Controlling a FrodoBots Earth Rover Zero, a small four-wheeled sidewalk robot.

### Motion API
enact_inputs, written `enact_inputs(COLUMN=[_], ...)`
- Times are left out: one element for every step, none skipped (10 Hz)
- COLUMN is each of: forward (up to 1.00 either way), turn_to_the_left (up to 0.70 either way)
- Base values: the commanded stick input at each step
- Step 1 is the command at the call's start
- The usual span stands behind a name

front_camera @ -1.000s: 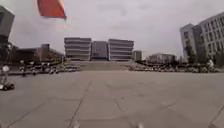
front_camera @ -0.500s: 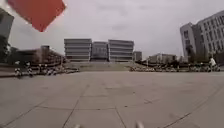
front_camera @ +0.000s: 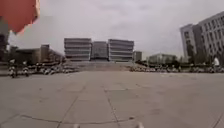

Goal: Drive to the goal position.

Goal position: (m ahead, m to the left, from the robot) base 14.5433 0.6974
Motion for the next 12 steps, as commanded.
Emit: enact_inputs(forward=[0.85,0.85,0.85,0.85,0.85,0.85,0.85,0.85,0.85,0.85,0.85,0.85], turn_to_the_left=[0.00,0.00,0.00,0.00,0.00,0.00,0.00,0.00,0.00,0.00,0.00,0.00])
